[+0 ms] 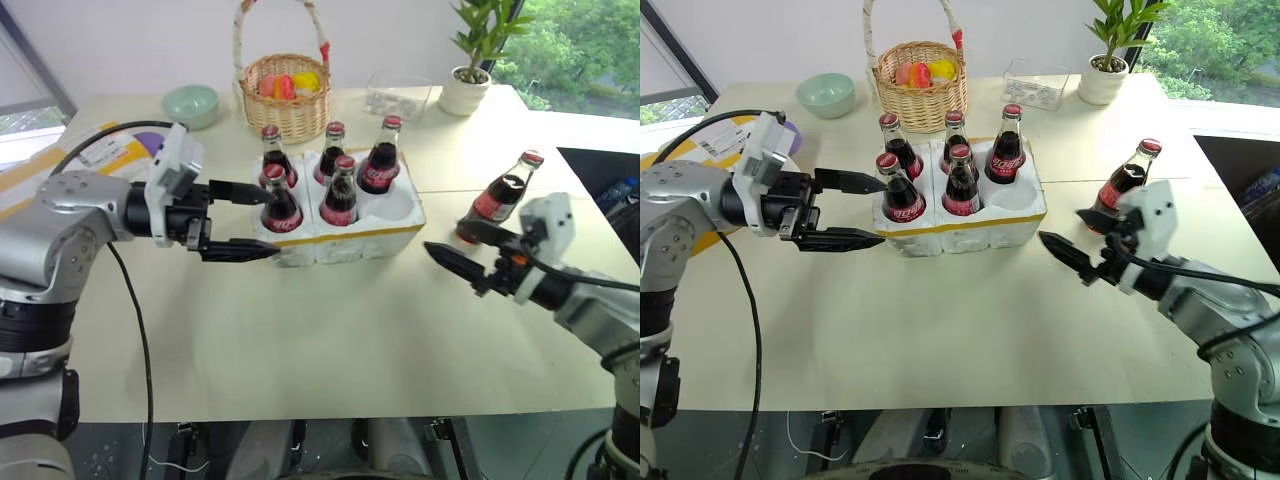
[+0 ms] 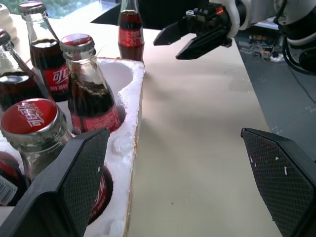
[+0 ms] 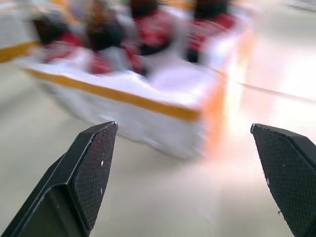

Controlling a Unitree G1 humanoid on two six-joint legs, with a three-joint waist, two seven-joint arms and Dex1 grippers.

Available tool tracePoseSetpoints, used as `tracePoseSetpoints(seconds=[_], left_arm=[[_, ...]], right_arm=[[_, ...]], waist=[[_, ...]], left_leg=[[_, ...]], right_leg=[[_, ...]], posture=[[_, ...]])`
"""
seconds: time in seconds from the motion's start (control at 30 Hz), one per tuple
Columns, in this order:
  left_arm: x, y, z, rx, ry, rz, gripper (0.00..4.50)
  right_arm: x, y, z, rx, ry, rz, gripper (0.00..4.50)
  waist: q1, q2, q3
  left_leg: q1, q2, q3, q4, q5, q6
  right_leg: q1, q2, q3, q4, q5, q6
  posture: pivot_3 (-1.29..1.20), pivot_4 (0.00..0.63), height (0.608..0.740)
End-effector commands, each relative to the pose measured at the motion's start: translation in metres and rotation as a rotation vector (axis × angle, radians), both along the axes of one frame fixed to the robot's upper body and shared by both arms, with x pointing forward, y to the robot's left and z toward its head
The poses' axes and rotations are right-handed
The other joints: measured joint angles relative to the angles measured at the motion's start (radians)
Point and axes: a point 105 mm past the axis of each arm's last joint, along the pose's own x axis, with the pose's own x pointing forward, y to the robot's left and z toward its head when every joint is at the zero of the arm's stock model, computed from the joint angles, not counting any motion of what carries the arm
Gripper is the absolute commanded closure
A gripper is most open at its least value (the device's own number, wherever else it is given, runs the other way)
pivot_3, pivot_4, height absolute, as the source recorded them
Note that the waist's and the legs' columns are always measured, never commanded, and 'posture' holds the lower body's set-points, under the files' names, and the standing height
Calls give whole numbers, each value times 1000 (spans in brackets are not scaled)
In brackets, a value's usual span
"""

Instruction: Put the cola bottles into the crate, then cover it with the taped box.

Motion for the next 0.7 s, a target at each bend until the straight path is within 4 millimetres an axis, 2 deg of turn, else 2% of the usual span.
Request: tracePoseSetpoints(seconds=[0.03, 0.07, 0.13, 0.43, 0.7], left_arm=[[1, -4, 7, -8, -54, -14, 0], [0, -5, 7, -13, -50, -17, 0], [-1, -7, 8, -29, -35, -29, 0], [1, -11, 12, -48, -48, -24, 0], [-2, -9, 13, -45, -56, -5, 0]], right_arm=[[13, -45, 6, 18, -99, -260, 64], [18, -57, 3, -7, -111, -327, 64], [25, -65, -6, -37, -106, -370, 64], [52, -60, -3, -18, -146, -322, 64], [83, -69, 4, -5, -169, -326, 64]], waist=[[0, 0, 0], [1, 0, 0], [3, 0, 0], [4, 1, 0], [4, 1, 0]], left_leg=[[0, 0, 0, 0, 0, 0], [1, 0, 0, 0, 0, 0], [2, 0, 1, 0, 0, -1], [3, 0, 0, 0, 2, -3], [3, 1, 1, 0, 2, -3]], right_leg=[[0, 0, 0, 0, 0, 0], [1, 0, 0, 0, 0, 0], [2, 0, 0, 0, 0, 0], [2, 1, 0, 0, 0, 0], [2, 1, 0, 0, 0, 0]], posture=[[0, 150, 738], [0, 150, 738], [0, 150, 738], [0, 150, 738], [0, 150, 738]])
